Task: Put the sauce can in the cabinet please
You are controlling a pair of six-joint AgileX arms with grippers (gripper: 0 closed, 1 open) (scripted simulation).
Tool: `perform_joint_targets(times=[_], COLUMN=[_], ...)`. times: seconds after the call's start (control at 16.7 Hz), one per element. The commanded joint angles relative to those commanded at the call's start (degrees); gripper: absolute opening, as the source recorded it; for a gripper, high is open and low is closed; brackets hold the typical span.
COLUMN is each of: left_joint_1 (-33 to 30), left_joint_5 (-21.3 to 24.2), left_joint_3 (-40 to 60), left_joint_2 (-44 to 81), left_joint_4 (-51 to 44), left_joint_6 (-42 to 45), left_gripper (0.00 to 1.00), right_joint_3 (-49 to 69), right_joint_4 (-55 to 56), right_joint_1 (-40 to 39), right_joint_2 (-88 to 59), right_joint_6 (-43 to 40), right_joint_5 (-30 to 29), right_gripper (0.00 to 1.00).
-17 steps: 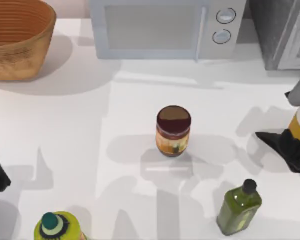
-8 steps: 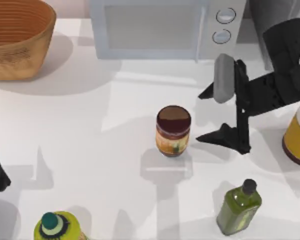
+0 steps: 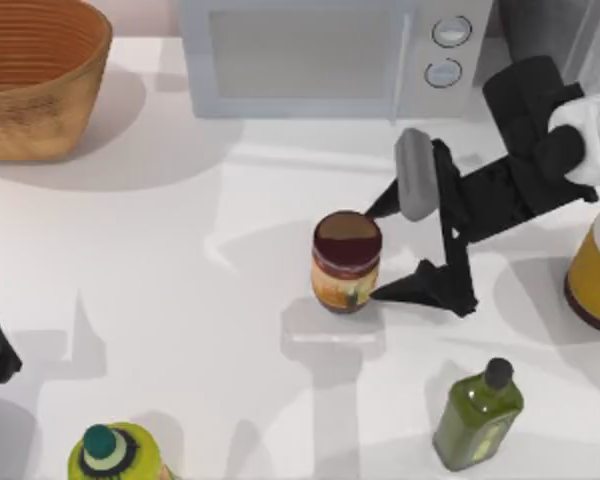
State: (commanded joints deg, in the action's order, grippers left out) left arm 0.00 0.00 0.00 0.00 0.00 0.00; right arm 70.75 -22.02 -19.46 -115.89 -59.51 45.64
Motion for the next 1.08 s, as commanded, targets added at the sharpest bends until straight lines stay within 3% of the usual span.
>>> perform_joint_targets(times=[0.96,1.08], left_joint_1=[0.0,0.0], left_joint_5=[0.0,0.0], left_joint_3=[0.0,0.0], left_joint_2=[0.0,0.0], left_joint_4=[0.0,0.0], left_joint_6=[0.0,0.0], left_gripper=[1.0,1.0], right_joint_3=[0.6,0.6], right_joint_4=[12.4,12.4], right_joint_1=[-6.1,-6.1], right_joint_2=[-7.4,-7.4], right_joint_6=[8.0,8.0], right_joint_5=[-2.8,-2.8], right_gripper=[1.0,0.85])
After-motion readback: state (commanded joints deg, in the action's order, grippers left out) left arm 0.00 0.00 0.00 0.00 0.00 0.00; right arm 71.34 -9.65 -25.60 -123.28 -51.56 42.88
